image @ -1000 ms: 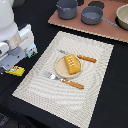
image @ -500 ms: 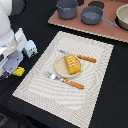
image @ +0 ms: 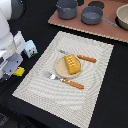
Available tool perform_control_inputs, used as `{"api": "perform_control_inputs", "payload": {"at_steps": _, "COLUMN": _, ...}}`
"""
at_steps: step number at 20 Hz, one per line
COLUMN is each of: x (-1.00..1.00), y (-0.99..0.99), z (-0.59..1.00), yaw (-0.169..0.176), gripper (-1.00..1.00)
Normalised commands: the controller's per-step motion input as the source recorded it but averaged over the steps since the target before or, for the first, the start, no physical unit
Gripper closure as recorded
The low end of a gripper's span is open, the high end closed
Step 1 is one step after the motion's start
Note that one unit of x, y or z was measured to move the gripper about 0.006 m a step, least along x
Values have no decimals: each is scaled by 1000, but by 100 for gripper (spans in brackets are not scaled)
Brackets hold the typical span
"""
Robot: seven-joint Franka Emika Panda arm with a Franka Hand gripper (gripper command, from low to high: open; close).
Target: Place the bread, butter, and milk from the table onto the serving area.
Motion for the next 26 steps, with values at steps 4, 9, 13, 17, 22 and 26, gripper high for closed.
{"api": "perform_control_inputs", "payload": {"at_steps": 4, "x": -189, "y": -36, "z": -189, "yaw": 35, "gripper": 100}}
{"api": "perform_control_inputs", "payload": {"at_steps": 9, "x": -117, "y": -4, "z": -151, "yaw": 48, "gripper": 100}}
{"api": "perform_control_inputs", "payload": {"at_steps": 13, "x": -44, "y": 0, "z": -132, "yaw": 45, "gripper": 100}}
{"api": "perform_control_inputs", "payload": {"at_steps": 17, "x": 0, "y": 0, "z": -146, "yaw": 32, "gripper": 100}}
{"api": "perform_control_inputs", "payload": {"at_steps": 22, "x": -473, "y": 168, "z": 641, "yaw": 22, "gripper": 100}}
{"api": "perform_control_inputs", "payload": {"at_steps": 26, "x": -794, "y": 406, "z": 1000, "yaw": 24, "gripper": 100}}
